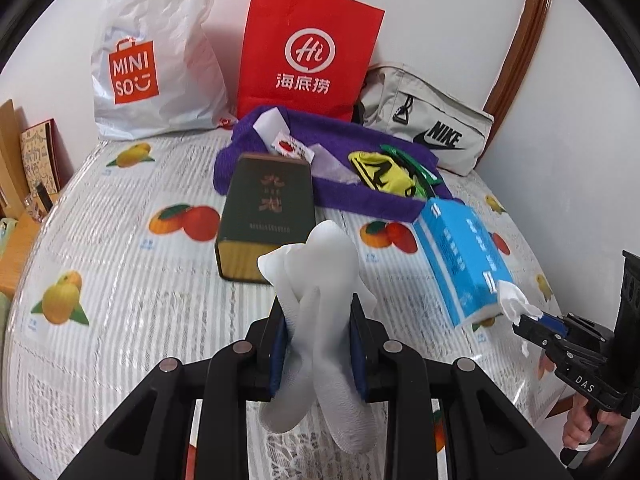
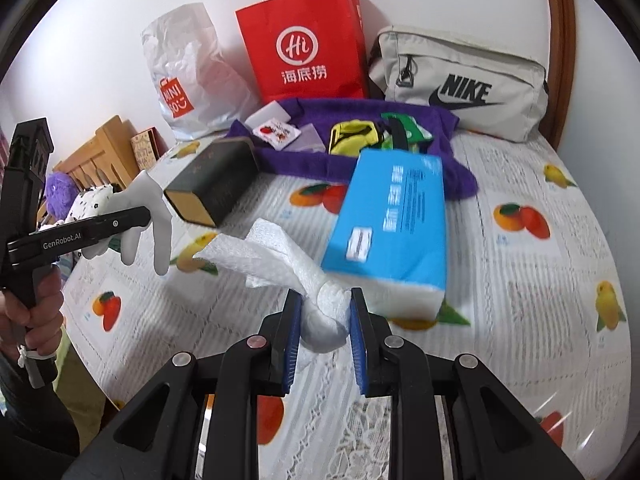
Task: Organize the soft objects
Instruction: 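Carry the white glove and white wipe up toward the purple towel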
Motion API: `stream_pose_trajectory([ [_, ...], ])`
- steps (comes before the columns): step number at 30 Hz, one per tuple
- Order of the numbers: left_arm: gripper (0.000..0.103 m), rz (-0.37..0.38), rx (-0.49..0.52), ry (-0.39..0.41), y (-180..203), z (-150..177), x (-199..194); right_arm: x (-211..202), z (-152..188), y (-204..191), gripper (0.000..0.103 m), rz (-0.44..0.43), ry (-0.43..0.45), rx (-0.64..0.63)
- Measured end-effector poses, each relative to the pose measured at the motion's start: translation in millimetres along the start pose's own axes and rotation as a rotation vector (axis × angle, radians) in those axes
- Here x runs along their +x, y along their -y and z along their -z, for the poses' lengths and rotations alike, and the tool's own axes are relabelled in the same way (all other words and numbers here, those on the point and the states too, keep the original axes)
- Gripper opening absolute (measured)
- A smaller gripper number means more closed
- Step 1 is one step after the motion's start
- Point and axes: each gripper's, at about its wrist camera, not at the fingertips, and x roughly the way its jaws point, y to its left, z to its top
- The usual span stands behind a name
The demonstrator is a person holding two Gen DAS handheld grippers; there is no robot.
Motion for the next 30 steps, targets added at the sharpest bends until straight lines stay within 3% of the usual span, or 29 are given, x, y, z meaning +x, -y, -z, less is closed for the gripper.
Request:
stream_pose_trajectory([
  [30, 0.026, -0.039, 0.025, 0.042, -8.4, -103.7, 28.6, 31.2, -121.8, 20.4, 0.023, 0.045, 0.064, -0.028],
])
